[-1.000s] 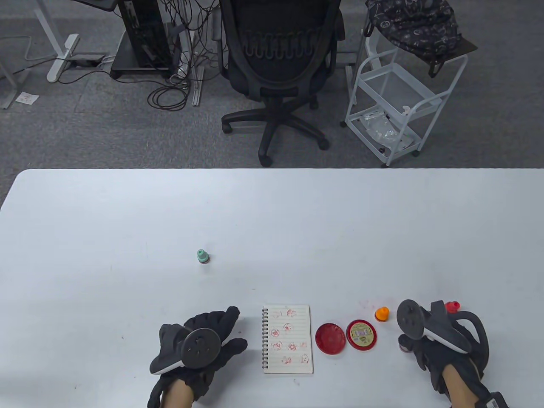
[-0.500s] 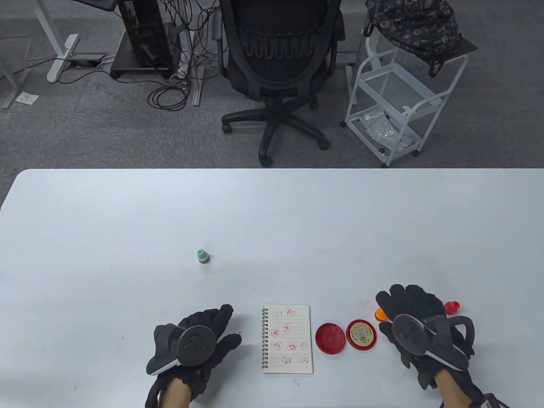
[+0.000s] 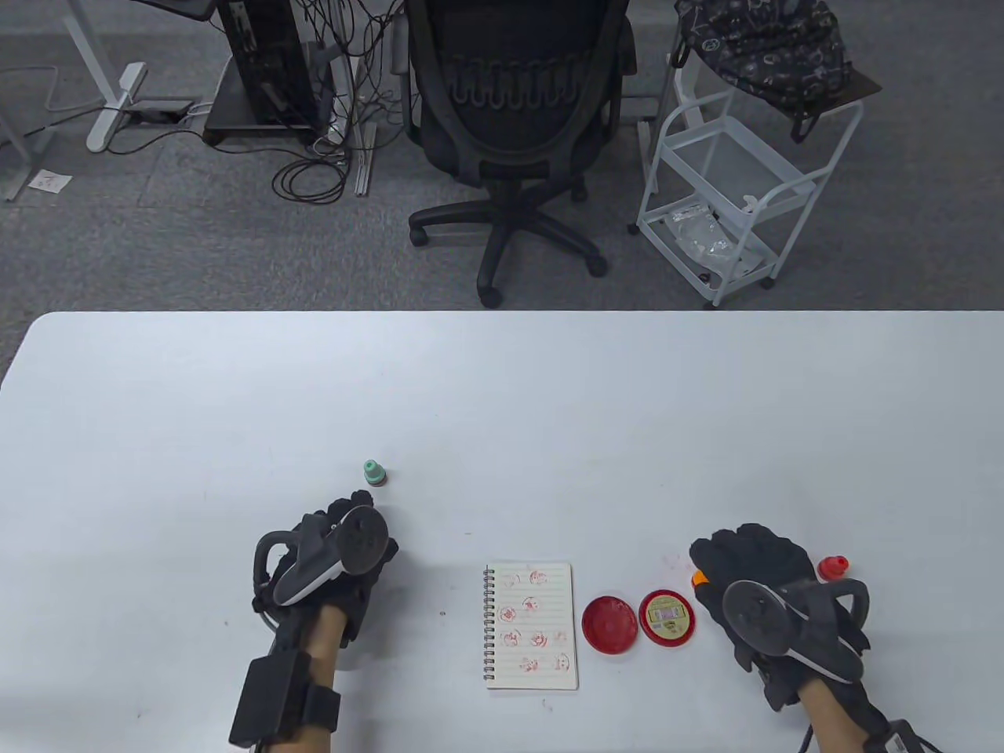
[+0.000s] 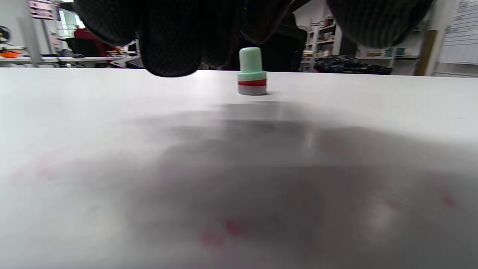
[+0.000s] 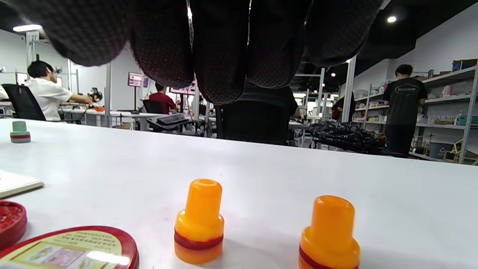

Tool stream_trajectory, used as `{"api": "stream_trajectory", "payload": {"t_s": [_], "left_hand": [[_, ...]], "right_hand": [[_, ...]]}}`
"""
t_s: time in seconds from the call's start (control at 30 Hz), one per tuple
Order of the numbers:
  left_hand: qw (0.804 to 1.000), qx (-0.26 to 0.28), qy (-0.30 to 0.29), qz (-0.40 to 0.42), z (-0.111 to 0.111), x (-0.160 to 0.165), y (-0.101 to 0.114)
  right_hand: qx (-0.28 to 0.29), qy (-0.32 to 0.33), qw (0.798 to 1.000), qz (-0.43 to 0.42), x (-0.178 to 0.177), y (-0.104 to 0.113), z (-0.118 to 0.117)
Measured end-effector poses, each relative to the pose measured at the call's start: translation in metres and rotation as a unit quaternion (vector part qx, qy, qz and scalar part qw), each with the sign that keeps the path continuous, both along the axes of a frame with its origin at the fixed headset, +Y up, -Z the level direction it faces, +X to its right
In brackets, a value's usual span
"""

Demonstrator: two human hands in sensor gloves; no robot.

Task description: Stamp reward stamp onto notebook

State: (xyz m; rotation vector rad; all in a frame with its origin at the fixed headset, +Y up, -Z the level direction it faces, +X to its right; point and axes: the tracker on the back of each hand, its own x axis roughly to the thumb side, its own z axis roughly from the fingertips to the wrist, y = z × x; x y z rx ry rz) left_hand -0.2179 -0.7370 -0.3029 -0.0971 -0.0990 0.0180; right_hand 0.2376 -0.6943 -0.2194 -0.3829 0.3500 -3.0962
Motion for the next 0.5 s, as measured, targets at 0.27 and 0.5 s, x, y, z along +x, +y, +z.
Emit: {"api": "stream_trajectory", "payload": {"t_s": [0.27, 0.5], "left_hand": [[0.979, -0.034, 0.138, 0.15, -0.04, -0.011, -0.003], [0.986, -0.05, 0.143, 0.076, -0.062, -0.007, -0.013]], "right_hand": [[0.025, -0.012, 0.999, -0.023, 0.004, 0.006, 0.002], [0.021, -0.015, 0.999, -0.035, 0.006, 0.007, 0.001]]}}
